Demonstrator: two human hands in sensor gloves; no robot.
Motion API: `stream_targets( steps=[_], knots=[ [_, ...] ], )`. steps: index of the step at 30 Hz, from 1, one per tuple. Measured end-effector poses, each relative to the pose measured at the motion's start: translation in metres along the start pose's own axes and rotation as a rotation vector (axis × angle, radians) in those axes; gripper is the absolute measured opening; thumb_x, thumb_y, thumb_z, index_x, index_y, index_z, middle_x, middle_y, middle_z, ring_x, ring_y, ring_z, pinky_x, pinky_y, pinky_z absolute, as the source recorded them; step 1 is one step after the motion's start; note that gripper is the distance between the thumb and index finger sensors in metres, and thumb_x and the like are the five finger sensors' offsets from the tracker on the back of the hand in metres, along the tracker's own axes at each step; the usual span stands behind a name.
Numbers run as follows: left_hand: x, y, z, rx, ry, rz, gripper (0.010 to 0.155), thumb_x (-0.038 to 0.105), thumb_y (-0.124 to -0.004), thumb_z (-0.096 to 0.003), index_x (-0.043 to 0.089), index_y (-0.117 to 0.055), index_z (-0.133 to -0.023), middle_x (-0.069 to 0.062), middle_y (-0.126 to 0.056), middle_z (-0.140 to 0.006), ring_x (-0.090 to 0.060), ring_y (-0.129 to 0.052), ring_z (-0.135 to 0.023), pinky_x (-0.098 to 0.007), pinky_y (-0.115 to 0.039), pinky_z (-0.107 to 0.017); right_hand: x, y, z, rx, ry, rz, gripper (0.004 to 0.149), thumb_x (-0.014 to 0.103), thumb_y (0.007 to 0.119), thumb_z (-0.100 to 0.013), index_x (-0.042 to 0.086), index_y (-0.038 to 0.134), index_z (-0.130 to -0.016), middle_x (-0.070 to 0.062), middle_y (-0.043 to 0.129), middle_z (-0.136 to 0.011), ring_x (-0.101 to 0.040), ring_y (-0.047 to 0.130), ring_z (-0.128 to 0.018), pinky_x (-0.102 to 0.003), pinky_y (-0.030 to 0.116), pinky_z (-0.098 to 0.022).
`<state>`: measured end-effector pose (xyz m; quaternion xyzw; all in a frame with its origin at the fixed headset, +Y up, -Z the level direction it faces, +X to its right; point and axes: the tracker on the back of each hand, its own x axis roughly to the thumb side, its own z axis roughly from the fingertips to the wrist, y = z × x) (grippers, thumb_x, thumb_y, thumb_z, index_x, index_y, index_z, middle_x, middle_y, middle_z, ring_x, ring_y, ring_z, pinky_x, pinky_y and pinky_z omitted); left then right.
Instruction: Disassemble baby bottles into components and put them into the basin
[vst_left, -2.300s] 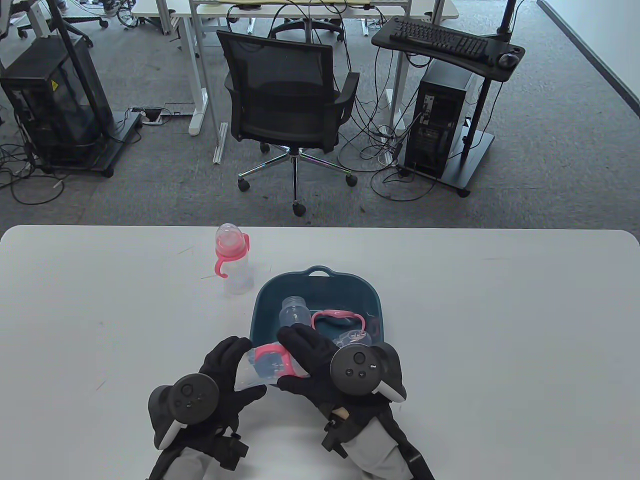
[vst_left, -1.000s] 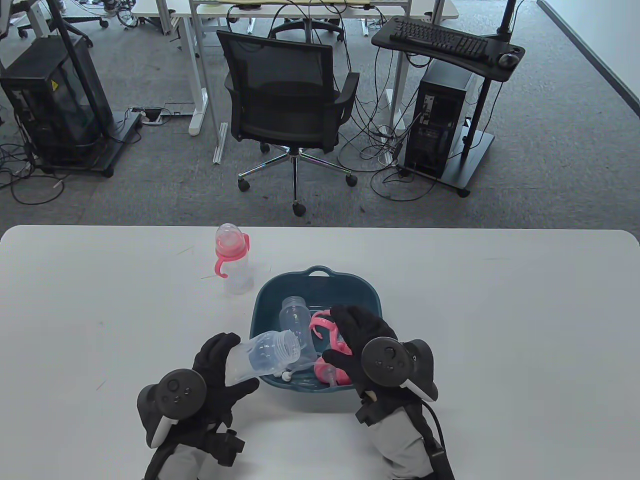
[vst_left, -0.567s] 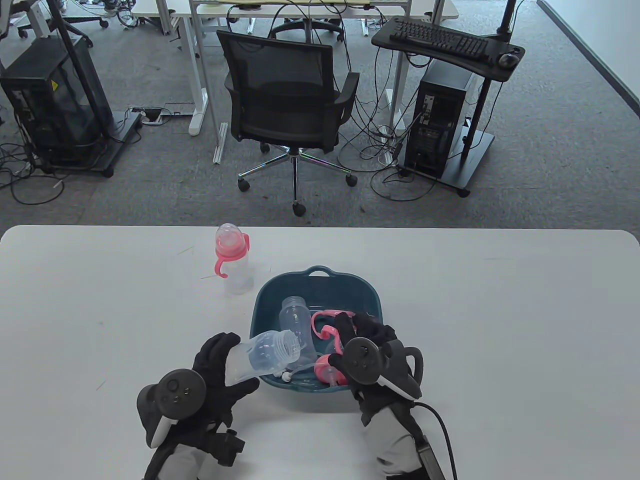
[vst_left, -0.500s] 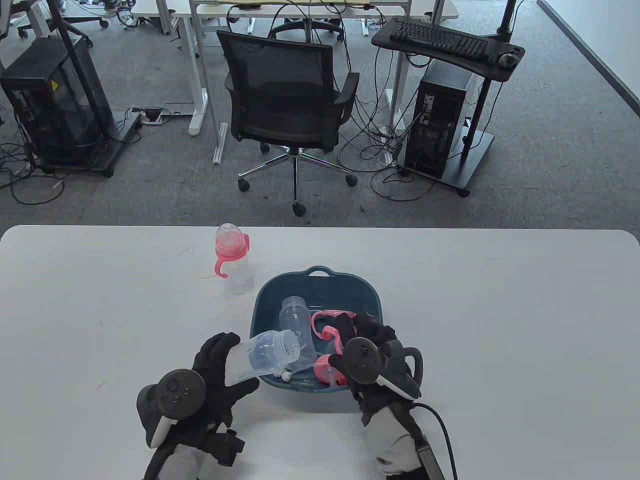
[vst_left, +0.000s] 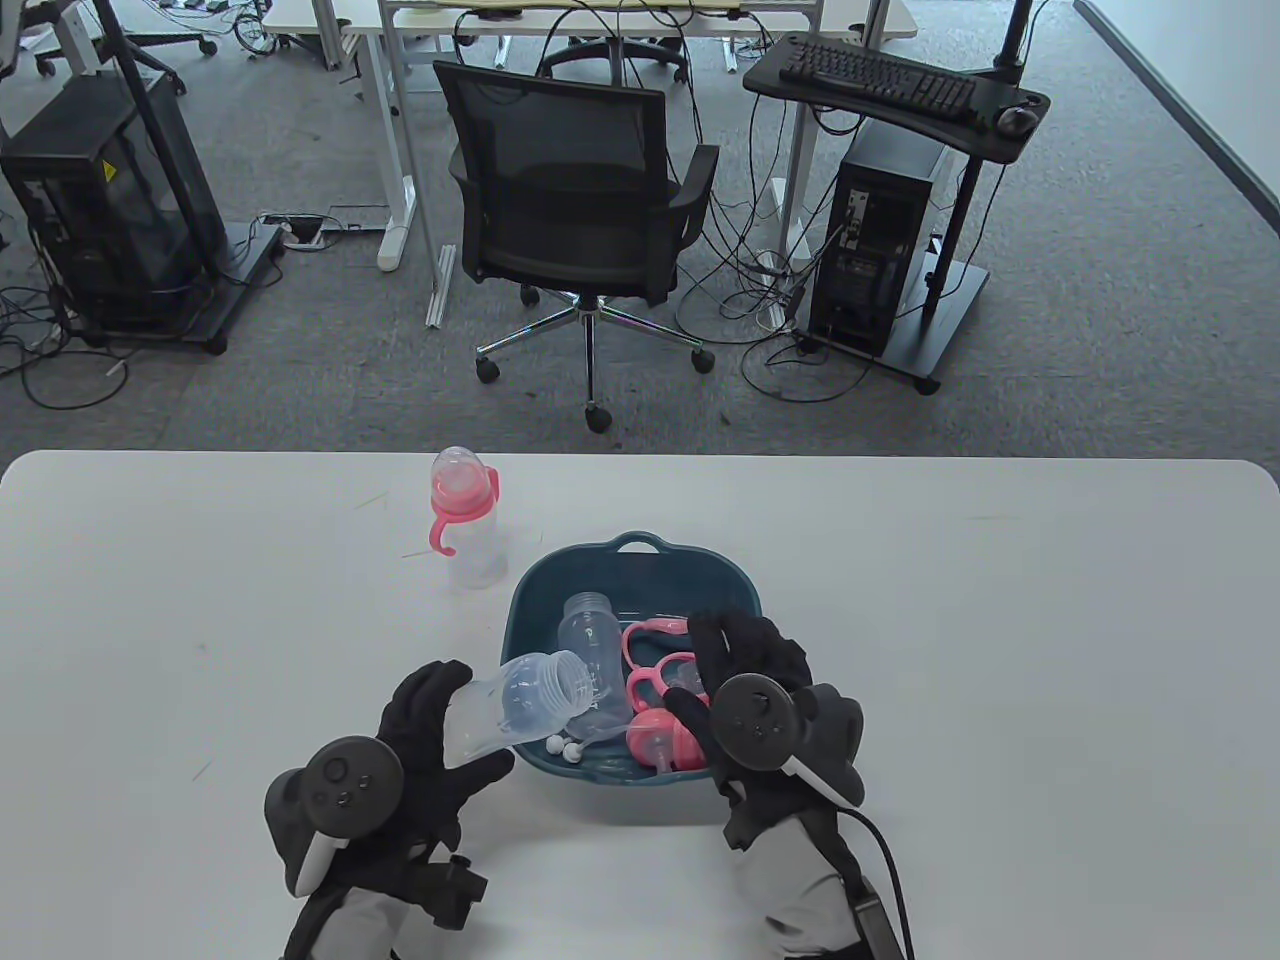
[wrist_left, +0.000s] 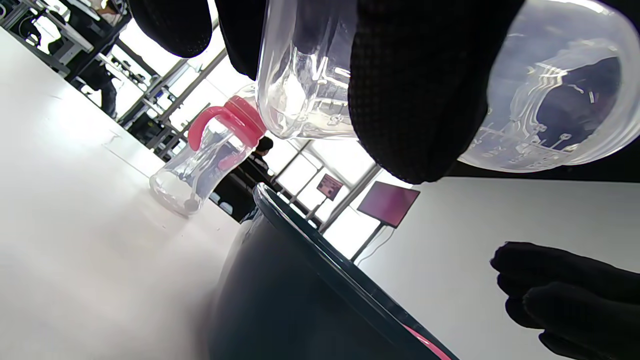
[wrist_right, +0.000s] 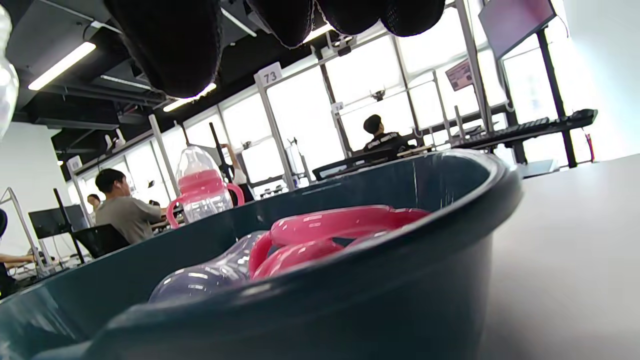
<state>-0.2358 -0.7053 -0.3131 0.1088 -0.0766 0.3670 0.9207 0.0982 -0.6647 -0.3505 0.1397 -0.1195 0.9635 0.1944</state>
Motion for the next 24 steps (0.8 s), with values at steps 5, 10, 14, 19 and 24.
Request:
stream_targets(
  steps=[5, 10, 14, 19, 24],
  knots=[
    [0.001, 0.0, 0.0, 0.004, -0.006, -0.006, 0.091, 0.042, -0.099, -0.0362, 0.039, -0.04, -0.105, 0.005, -0.039, -0.111, -0.031, -0.061, -0.107, -0.057, -0.051, -0.077, -0.022, -0.019, 0.017, -0.024, 0.005, 0.052, 0.072, 0.042, 0.077, -0.055, 0.014, 0.046, -0.113, -0.02, 0.038, -0.117, -0.051, 0.04, -0.103, -0.069, 0.037, -0.069],
    [0.003, -0.001, 0.0, -0.02, 0.001, -0.032, 0.091, 0.044, -0.098, -0.0365, 0.038, -0.04, -0.106, 0.004, -0.04, -0.111, -0.031, -0.062, -0.106, -0.058, -0.049, -0.078, -0.051, -0.027, 0.038, -0.025, 0.041, 0.092, 0.071, 0.041, 0.077, -0.055, 0.013, 0.046, -0.113, -0.019, 0.037, -0.117, -0.05, 0.039, -0.104, -0.07, 0.037, -0.069],
    [0.008, -0.001, -0.002, -0.021, 0.006, -0.055, 0.09, 0.048, -0.097, -0.0368, 0.037, -0.041, -0.107, 0.003, -0.042, -0.111, -0.031, -0.064, -0.105, -0.059, -0.046, -0.078, -0.079, -0.022, 0.054, -0.008, 0.097, 0.081, 0.07, 0.041, 0.077, -0.055, 0.014, 0.047, -0.113, -0.02, 0.037, -0.117, -0.05, 0.039, -0.104, -0.07, 0.036, -0.069],
    [0.025, -0.003, -0.014, -0.042, 0.019, -0.097, 0.09, 0.051, -0.096, -0.0372, 0.036, -0.043, -0.108, 0.002, -0.044, -0.111, -0.031, -0.065, -0.105, -0.059, -0.045, -0.078, -0.105, -0.015, 0.065, -0.001, 0.149, 0.039, 0.07, 0.041, 0.077, -0.055, 0.013, 0.047, -0.113, -0.021, 0.037, -0.117, -0.051, 0.039, -0.104, -0.07, 0.036, -0.069],
    [0.056, -0.012, -0.044, -0.127, 0.033, -0.224, 0.089, 0.05, -0.097, -0.0363, 0.037, -0.044, -0.107, 0.004, -0.046, -0.111, -0.031, -0.064, -0.106, -0.059, -0.045, -0.079, -0.114, -0.021, 0.071, -0.042, 0.162, -0.003, 0.07, 0.041, 0.077, -0.055, 0.014, 0.047, -0.113, -0.02, 0.036, -0.118, -0.05, 0.037, -0.105, -0.07, 0.036, -0.069]
  ],
)
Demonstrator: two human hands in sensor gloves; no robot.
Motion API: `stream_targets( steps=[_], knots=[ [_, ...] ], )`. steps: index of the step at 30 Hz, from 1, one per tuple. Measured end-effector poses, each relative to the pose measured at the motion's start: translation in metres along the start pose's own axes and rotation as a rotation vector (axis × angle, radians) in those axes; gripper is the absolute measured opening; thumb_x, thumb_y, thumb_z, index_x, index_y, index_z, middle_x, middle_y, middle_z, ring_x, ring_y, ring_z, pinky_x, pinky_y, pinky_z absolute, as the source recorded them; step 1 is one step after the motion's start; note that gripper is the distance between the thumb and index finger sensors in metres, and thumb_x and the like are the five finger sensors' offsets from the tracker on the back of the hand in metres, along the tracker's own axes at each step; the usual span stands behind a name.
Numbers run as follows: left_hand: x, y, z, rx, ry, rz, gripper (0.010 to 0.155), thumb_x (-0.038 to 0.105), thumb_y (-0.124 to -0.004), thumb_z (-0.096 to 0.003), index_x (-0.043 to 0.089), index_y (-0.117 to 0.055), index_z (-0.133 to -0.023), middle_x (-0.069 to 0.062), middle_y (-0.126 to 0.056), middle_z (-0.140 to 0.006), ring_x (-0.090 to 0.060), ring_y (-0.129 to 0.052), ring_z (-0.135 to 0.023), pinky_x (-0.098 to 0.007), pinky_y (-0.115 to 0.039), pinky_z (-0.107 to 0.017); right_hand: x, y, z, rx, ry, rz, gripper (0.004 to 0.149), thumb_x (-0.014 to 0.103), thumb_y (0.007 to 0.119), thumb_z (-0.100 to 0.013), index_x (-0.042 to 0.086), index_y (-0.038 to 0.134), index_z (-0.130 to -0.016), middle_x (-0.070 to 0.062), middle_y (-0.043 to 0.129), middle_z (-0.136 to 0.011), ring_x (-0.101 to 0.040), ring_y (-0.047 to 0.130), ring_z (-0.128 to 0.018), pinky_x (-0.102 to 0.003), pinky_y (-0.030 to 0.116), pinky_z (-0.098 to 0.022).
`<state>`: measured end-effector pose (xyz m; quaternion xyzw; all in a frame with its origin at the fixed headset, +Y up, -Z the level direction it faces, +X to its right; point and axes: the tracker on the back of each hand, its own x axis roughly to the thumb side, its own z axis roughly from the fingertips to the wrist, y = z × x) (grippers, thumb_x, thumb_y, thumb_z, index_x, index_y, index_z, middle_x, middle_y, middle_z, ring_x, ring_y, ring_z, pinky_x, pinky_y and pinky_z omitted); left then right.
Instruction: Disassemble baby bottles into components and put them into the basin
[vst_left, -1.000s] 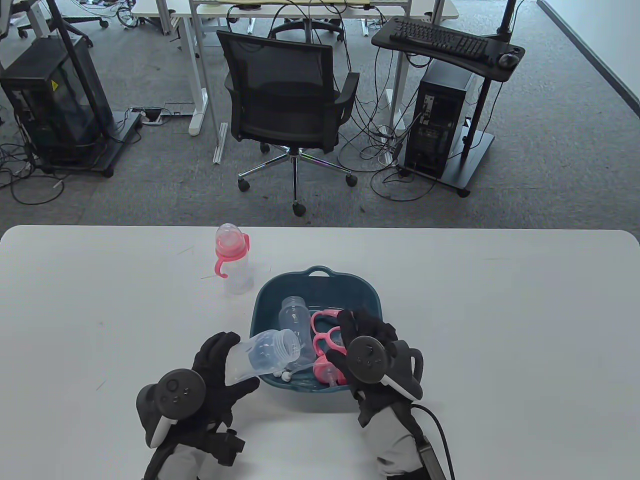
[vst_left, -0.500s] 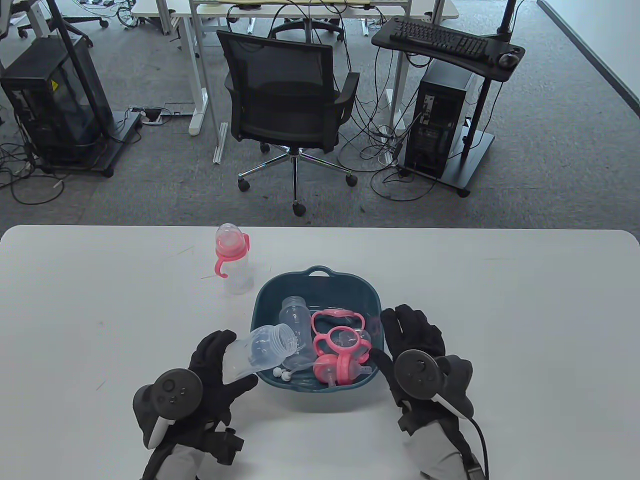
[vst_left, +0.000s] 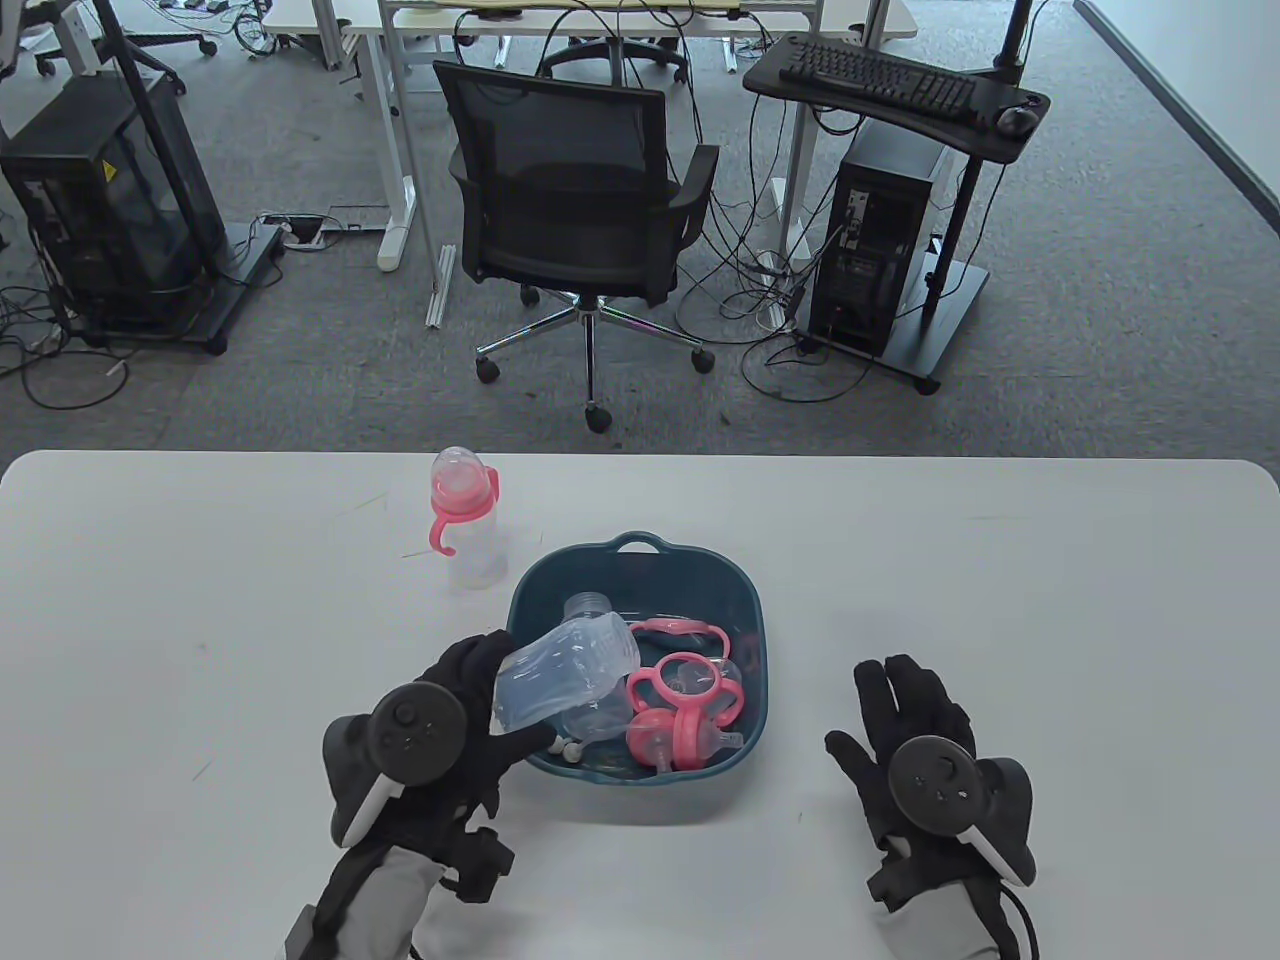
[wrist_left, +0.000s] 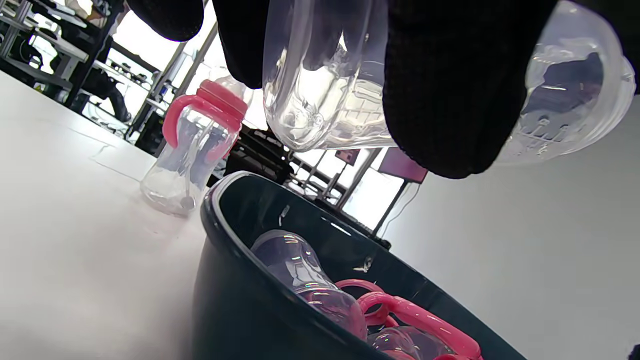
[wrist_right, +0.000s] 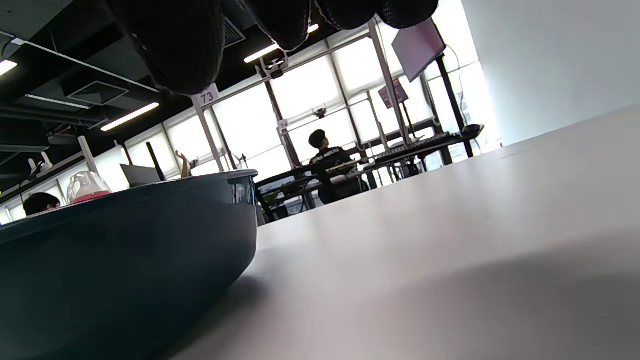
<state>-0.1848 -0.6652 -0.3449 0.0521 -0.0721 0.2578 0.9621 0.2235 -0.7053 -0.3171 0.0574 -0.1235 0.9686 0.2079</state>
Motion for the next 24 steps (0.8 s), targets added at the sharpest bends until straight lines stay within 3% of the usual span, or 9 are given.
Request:
stream_targets(
  steps=[11, 16, 24],
  knots=[
    [0.056, -0.026, -0.071, -0.176, 0.07, -0.317, 0.09, 0.049, -0.098, -0.0336, 0.041, -0.046, -0.106, 0.009, -0.047, -0.112, -0.029, -0.059, -0.11, -0.06, -0.042, -0.08, -0.01, -0.006, 0.005, -0.021, 0.025, -0.077, 0.07, 0.041, 0.077, -0.055, 0.014, 0.047, -0.113, -0.021, 0.035, -0.118, -0.05, 0.037, -0.105, -0.07, 0.036, -0.069],
    [0.064, -0.047, -0.087, -0.208, 0.089, -0.441, 0.09, 0.05, -0.098, -0.0326, 0.043, -0.046, -0.106, 0.01, -0.048, -0.112, -0.029, -0.058, -0.111, -0.06, -0.041, -0.08, -0.011, -0.006, 0.005, -0.018, 0.021, -0.091, 0.07, 0.041, 0.077, -0.055, 0.014, 0.047, -0.113, -0.021, 0.035, -0.118, -0.05, 0.037, -0.105, -0.07, 0.035, -0.069],
    [0.07, -0.062, -0.105, -0.269, 0.103, -0.472, 0.089, 0.05, -0.097, -0.0331, 0.044, -0.046, -0.106, 0.011, -0.047, -0.113, -0.029, -0.055, -0.112, -0.06, -0.04, -0.081, -0.013, -0.006, 0.007, -0.017, 0.032, -0.105, 0.07, 0.041, 0.077, -0.055, 0.014, 0.047, -0.113, -0.021, 0.034, -0.118, -0.05, 0.036, -0.105, -0.07, 0.035, -0.069]
  ],
)
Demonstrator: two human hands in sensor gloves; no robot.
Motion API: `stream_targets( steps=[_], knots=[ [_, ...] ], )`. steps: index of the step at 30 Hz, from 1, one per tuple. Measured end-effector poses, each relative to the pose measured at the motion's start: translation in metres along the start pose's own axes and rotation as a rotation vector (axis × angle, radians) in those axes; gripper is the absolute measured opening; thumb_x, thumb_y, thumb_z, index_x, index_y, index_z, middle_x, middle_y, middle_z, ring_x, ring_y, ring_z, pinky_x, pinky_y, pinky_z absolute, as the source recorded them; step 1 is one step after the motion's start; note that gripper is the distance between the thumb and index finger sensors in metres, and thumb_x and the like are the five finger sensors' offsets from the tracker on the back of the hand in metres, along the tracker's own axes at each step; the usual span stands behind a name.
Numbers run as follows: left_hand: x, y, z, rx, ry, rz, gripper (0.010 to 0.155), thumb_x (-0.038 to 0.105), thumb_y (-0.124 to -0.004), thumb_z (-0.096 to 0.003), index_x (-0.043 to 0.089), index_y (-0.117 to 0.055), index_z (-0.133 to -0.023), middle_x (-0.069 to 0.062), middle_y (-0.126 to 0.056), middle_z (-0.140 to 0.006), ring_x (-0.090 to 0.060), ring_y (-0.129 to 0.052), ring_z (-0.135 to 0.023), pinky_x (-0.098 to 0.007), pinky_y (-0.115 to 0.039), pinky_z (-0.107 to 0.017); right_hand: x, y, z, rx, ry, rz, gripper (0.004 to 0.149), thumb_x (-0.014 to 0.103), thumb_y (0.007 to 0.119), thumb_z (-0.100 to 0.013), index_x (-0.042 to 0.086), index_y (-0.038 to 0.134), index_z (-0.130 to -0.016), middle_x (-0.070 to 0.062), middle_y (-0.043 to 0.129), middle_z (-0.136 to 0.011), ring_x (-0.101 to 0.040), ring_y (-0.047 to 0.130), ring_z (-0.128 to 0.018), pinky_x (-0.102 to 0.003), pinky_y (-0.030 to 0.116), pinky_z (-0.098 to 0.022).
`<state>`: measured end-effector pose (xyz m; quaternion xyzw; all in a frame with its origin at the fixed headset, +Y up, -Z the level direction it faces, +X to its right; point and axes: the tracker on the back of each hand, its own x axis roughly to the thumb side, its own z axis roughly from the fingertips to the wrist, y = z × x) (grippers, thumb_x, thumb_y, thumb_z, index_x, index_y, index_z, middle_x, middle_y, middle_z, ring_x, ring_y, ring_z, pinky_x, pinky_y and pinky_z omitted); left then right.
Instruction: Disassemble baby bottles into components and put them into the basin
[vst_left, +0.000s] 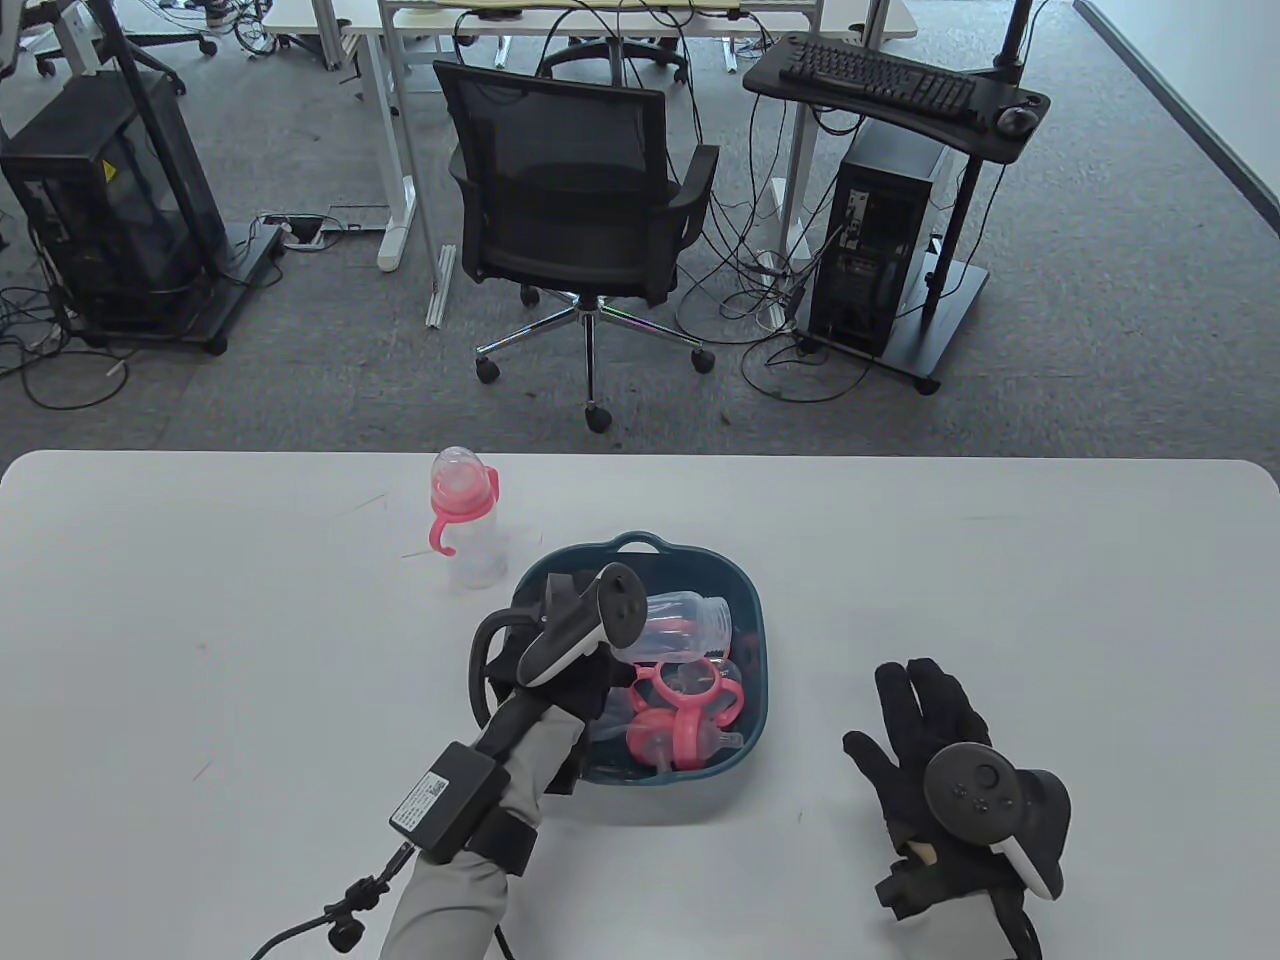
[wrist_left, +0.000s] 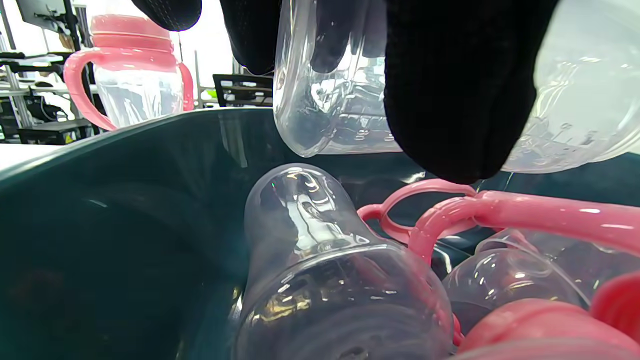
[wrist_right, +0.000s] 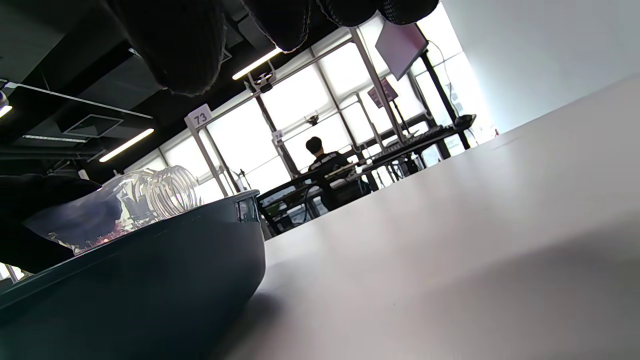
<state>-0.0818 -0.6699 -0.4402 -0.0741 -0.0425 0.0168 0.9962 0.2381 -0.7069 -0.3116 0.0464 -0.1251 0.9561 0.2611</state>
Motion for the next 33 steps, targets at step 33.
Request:
stream_targets(
  steps=[33],
  knots=[
    [-0.053, 0.068, 0.022, 0.216, 0.164, 0.087, 0.084, 0.049, -0.089, -0.0408, 0.051, -0.035, -0.106, 0.016, -0.022, -0.117, -0.022, -0.02, -0.121, -0.058, -0.022, -0.084, -0.005, 0.003, 0.0, 0.026, 0.025, 0.003, 0.069, 0.041, 0.077, -0.055, 0.014, 0.048, -0.113, -0.021, 0.034, -0.118, -0.05, 0.036, -0.105, -0.07, 0.035, -0.069]
  ],
)
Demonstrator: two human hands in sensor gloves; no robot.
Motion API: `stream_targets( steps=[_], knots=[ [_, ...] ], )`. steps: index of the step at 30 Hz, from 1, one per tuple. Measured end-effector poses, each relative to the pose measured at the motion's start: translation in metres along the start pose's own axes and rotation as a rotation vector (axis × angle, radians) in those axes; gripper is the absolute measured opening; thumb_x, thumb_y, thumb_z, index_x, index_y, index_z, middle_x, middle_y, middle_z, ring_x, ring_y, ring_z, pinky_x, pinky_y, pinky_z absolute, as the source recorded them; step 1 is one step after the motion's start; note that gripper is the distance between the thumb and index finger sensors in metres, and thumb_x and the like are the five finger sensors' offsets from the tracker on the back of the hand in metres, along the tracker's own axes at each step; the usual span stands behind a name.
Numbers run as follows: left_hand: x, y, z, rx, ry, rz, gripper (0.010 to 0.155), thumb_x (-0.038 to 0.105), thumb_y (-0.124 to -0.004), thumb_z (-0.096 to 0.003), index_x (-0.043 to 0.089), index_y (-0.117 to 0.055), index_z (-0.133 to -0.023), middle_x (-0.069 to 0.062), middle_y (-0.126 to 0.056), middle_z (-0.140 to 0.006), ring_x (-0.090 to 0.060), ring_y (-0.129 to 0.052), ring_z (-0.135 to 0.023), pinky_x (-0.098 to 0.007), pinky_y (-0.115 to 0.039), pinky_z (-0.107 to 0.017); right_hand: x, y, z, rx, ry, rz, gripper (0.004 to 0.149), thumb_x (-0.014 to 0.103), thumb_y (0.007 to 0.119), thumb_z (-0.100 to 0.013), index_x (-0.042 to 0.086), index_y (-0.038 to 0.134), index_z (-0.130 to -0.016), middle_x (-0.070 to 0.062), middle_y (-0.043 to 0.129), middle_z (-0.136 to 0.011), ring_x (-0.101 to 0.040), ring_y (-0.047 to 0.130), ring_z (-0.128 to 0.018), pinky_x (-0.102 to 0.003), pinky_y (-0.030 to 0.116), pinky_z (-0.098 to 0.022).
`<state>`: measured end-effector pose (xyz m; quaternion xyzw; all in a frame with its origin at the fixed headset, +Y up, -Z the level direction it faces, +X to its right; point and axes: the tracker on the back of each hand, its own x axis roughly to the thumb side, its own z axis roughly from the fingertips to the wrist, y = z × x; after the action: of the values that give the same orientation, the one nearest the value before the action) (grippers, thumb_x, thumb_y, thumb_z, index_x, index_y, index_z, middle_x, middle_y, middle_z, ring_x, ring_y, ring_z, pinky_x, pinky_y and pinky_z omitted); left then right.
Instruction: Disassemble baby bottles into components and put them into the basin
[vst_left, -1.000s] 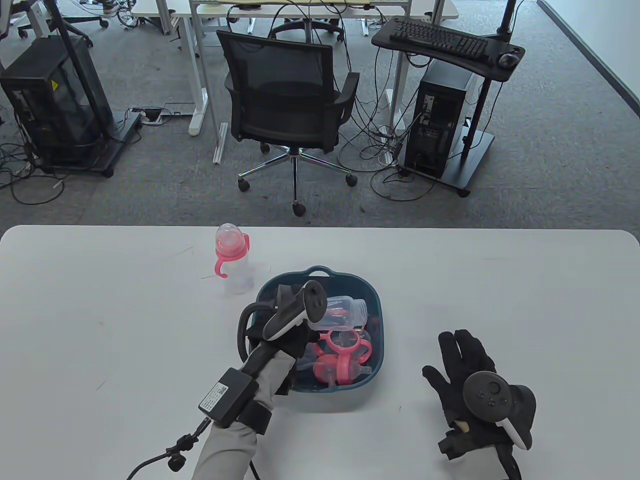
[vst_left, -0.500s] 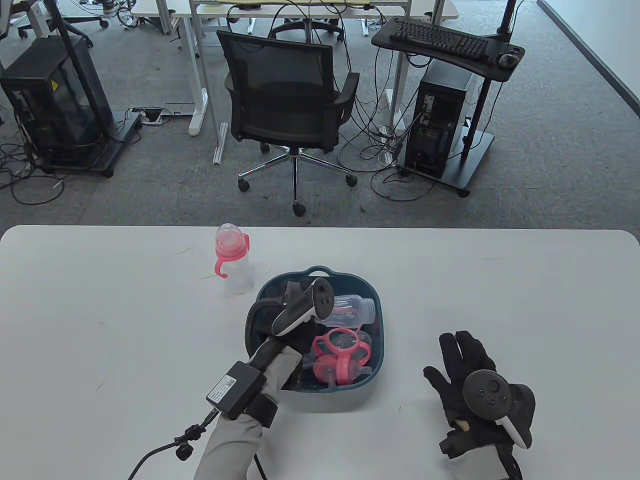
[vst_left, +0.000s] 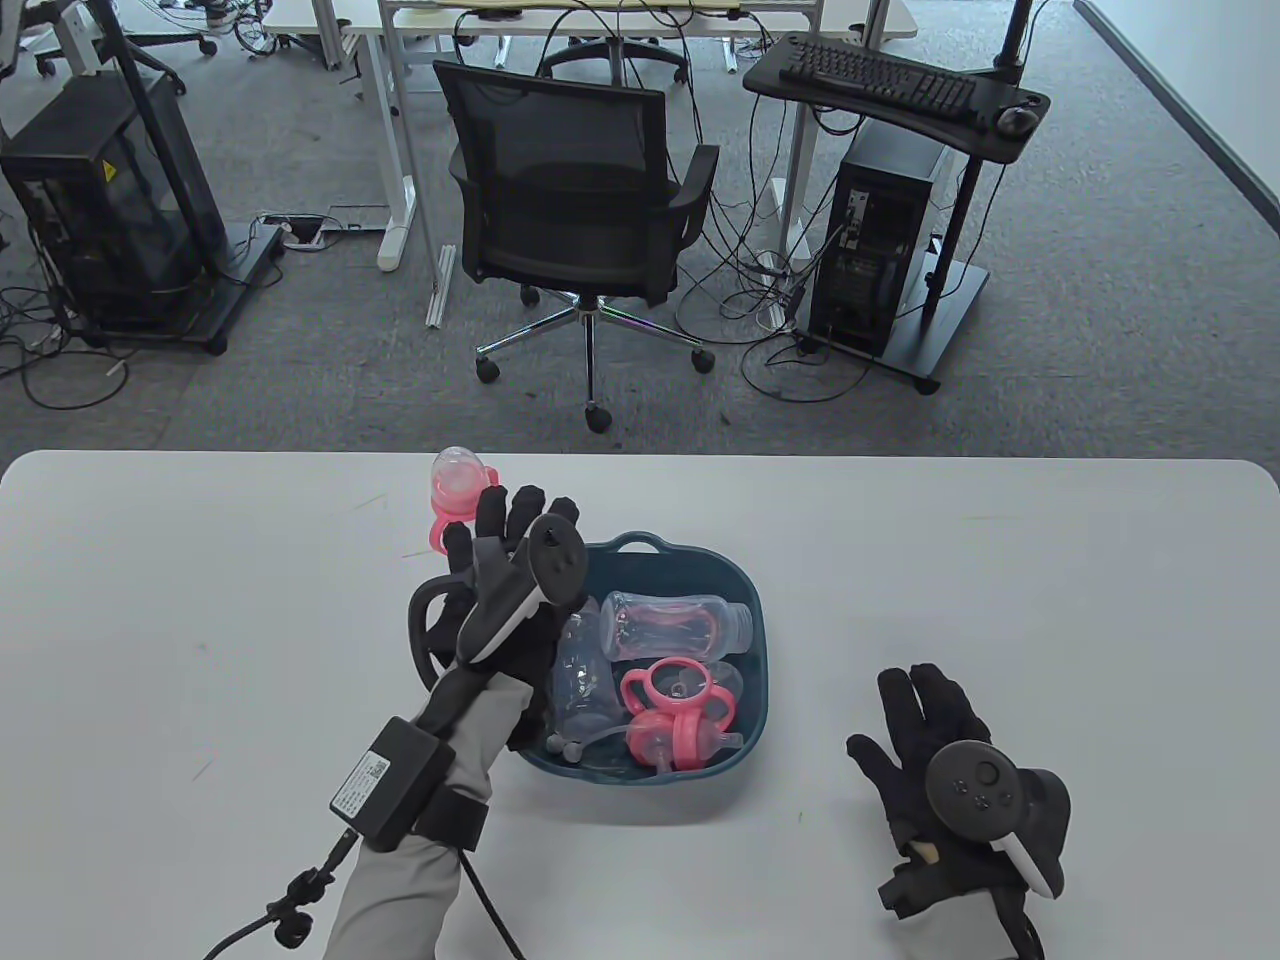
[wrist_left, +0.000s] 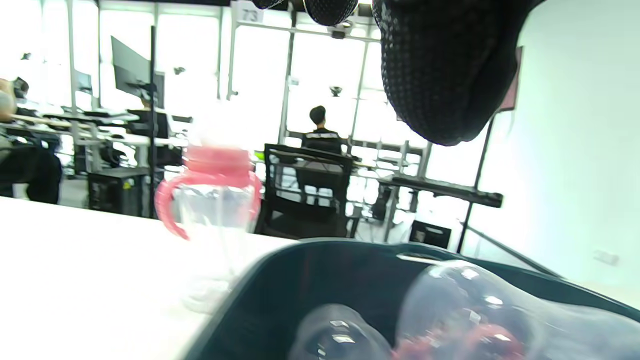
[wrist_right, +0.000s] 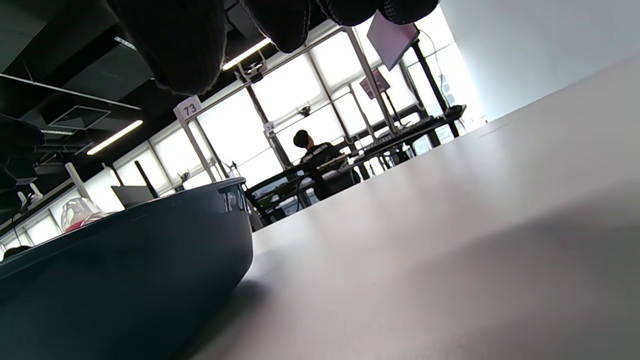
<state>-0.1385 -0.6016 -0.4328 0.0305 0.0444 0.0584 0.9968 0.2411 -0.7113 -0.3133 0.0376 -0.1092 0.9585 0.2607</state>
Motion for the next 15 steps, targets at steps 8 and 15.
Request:
stream_targets(
  steps=[8, 15],
  knots=[
    [-0.032, 0.01, -0.009, 0.013, 0.092, -0.001, 0.085, 0.048, -0.088, -0.0421, 0.052, -0.032, -0.106, 0.017, -0.016, -0.117, -0.022, -0.017, -0.12, -0.057, -0.021, -0.084, 0.0, 0.002, -0.001, 0.014, 0.001, 0.01, 0.069, 0.041, 0.077, -0.055, 0.014, 0.048, -0.113, -0.021, 0.034, -0.118, -0.05, 0.036, -0.105, -0.071, 0.034, -0.069],
    [-0.045, 0.007, -0.035, 0.017, 0.164, 0.009, 0.092, 0.05, -0.088, -0.0418, 0.054, -0.021, -0.105, 0.018, -0.006, -0.116, -0.02, -0.009, -0.12, -0.057, -0.018, -0.085, 0.0, 0.002, -0.001, 0.01, 0.001, 0.016, 0.069, 0.041, 0.077, -0.055, 0.014, 0.048, -0.113, -0.021, 0.034, -0.118, -0.05, 0.035, -0.105, -0.071, 0.034, -0.069]
  ],
)
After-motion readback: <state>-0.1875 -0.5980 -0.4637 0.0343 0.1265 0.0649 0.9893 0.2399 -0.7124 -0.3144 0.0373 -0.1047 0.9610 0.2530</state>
